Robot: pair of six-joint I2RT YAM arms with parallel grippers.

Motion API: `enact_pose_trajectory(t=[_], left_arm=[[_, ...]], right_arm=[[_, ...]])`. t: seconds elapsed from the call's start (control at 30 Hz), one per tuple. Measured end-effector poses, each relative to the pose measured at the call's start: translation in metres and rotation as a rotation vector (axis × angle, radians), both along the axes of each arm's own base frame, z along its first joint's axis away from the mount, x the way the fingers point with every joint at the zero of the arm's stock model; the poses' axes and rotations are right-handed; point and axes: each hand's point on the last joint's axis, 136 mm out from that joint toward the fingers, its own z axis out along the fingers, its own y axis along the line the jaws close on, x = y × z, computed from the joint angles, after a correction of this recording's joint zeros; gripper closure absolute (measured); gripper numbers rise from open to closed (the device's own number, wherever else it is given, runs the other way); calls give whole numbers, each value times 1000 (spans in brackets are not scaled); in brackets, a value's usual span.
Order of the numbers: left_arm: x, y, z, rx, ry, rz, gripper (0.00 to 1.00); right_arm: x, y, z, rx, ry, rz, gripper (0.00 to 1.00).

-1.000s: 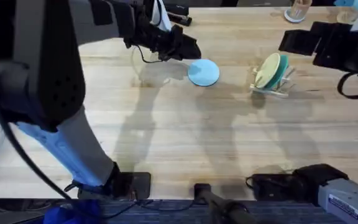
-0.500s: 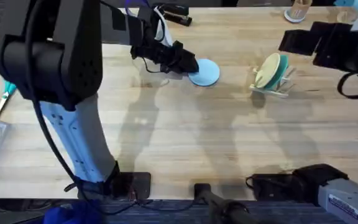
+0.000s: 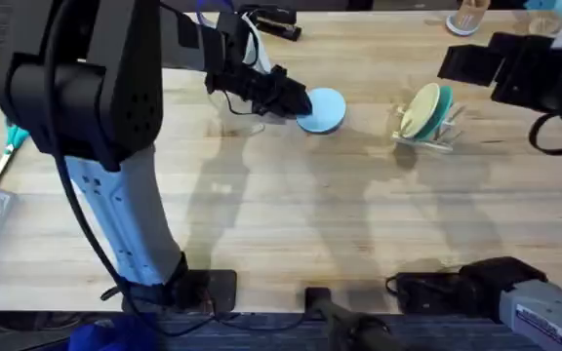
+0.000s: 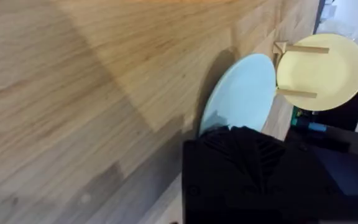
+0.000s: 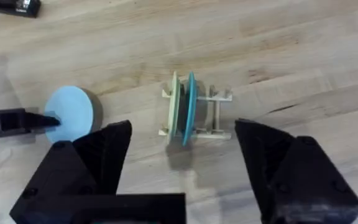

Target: Pick up the plates from the table one by one and place each into a slot on the dish rack.

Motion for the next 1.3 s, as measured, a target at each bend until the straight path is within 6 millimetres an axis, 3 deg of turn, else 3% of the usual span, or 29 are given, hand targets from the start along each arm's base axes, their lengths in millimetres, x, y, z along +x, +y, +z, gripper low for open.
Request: enact_pose_trajectory(t=[0.37,0.77,1.17,1.3], left_arm=[[0,0,0,1,-5,-3,961],[0,0,0,1,-8,-5,961],[0,0,0,1,-8,-5,962],[0,0,0,1,-8,-5,962]], right_arm=[[0,1,0,94,-16,-84,6],[4,38,0,265,-3,50,6],[23,93,-47,459,215,220,5],[29,102,-58,490,251,243,5]])
